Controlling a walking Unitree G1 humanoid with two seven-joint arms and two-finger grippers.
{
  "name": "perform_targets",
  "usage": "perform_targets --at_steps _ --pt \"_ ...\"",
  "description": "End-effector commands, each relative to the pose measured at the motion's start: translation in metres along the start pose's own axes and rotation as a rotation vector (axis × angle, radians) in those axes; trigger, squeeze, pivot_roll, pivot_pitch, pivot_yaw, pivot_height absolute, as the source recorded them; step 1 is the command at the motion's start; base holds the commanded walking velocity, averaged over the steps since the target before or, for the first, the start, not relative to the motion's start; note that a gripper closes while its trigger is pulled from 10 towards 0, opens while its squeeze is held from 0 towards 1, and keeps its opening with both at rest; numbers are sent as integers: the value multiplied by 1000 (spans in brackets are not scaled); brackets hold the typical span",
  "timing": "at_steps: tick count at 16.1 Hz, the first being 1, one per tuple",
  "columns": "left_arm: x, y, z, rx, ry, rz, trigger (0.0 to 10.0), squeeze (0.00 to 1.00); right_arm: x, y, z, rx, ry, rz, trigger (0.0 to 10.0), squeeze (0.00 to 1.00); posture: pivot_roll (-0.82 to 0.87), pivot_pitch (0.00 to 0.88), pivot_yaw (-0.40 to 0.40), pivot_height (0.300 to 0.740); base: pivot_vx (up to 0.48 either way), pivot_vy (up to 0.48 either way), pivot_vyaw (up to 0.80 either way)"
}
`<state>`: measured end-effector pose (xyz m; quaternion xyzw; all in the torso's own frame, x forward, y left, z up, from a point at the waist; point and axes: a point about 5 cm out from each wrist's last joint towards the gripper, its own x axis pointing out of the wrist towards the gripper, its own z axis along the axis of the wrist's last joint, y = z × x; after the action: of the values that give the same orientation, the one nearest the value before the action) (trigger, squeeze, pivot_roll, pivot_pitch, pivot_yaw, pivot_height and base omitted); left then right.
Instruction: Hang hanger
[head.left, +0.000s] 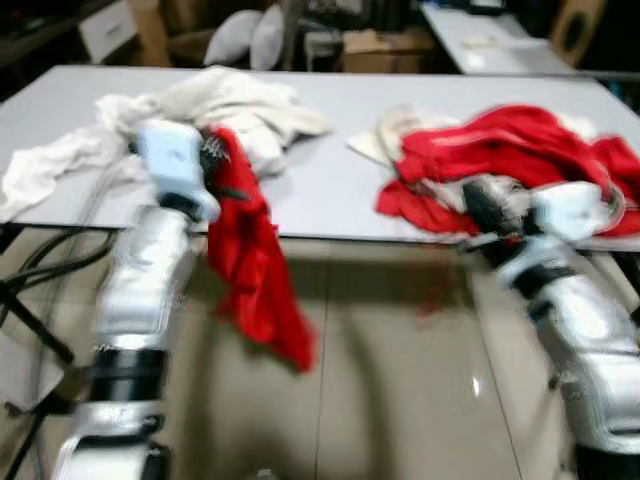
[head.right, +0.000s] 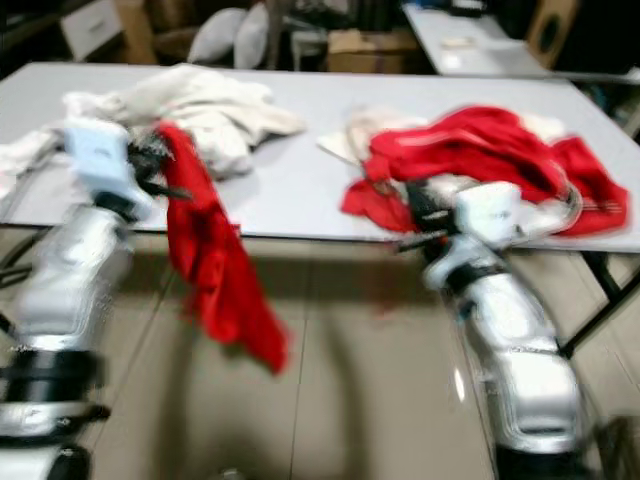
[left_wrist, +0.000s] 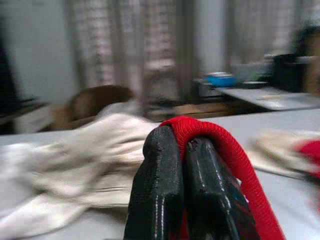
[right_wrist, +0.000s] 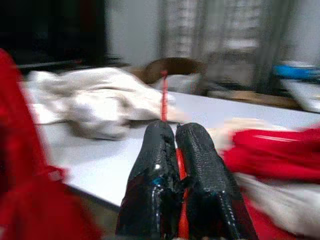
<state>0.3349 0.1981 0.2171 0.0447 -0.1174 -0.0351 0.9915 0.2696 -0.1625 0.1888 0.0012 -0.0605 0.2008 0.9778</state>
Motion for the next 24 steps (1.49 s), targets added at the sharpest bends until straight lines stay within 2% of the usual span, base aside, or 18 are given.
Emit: perform_targets --at_steps 1,3,6,7,9,12,13,14,15,16,17,18,19,20,22,23,24 --pt "4 -1 19 -12 -68 3 10000 0 -2 -1 2 -10 1 3 10000 0 -68 0 9 740 424 0 0" --pt "7 4 32 -6 -107 14 10000 0 0 5 2 -64 9 38 10000 0 -66 0 9 740 448 0 203" --pt "11 3 43 -13 -133 -2 10000 0 1 6 5 -63 -21 27 10000 0 -66 0 9 740 450 0 533" --pt "11 2 43 -14 -129 -8 10000 0 1 5 5 -46 -26 17 10000 0 -66 0 9 740 450 0 0" --pt "13 -5 29 -39 -83 -40 10000 0 -2 1 5 -22 -29 -13 10000 0 -72 0 27 740 450 0 0" --pt "33 -24 13 -109 -39 -101 10000 0 -3 0 3 -29 -22 -22 10000 0 -77 2 31 740 451 0 0" --pt "44 -30 12 -138 -34 -119 10000 0 -3 0 2 -31 -21 -23 10000 0 -83 0 31 740 454 0 0" --pt "67 -41 21 -169 -39 -162 10000 0 -3 0 2 -34 -21 -27 10000 0 -84 0 24 740 450 0 0" --pt "101 -46 76 -71 -148 -189 10000 0 0 -2 3 -38 -25 -31 10000 0 -90 0 17 740 480 0 0" --pt "114 -43 128 -31 -259 -173 10000 0 1 -2 5 -40 -28 -30 10000 0 -100 0 21 740 480 0 0" --pt "114 -35 221 24 -484 -133 10000 0 0 -1 7 -60 -30 -17 10000 0 -108 0 38 740 405 0 0" --pt "99 -27 288 46 -662 -99 10000 0 -1 -1 8 -68 -31 -16 10000 0 -112 0 53 740 307 0 0" --pt "90 -25 309 107 -731 -88 10000 0 -4 -1 8 -65 -31 -27 10000 0 -115 0 59 740 247 0 0" --pt "91 -24 306 150 -731 -89 10000 0 -5 -1 8 -61 -31 -35 10000 0 -115 0 62 740 0 0 0" --pt "103 -24 268 225 -631 -108 10000 0 -6 1 5 -46 -24 -40 10000 0 -107 6 51 740 126 0 0" --pt "116 -24 199 237 -444 -141 10000 0 -6 7 1 -37 -11 -20 10000 0 -103 9 54 740 270 0 0" --pt "116 -24 144 261 -305 -158 10000 0 -5 10 -1 -41 -1 -2 10000 0 -103 9 54 740 270 0 0"
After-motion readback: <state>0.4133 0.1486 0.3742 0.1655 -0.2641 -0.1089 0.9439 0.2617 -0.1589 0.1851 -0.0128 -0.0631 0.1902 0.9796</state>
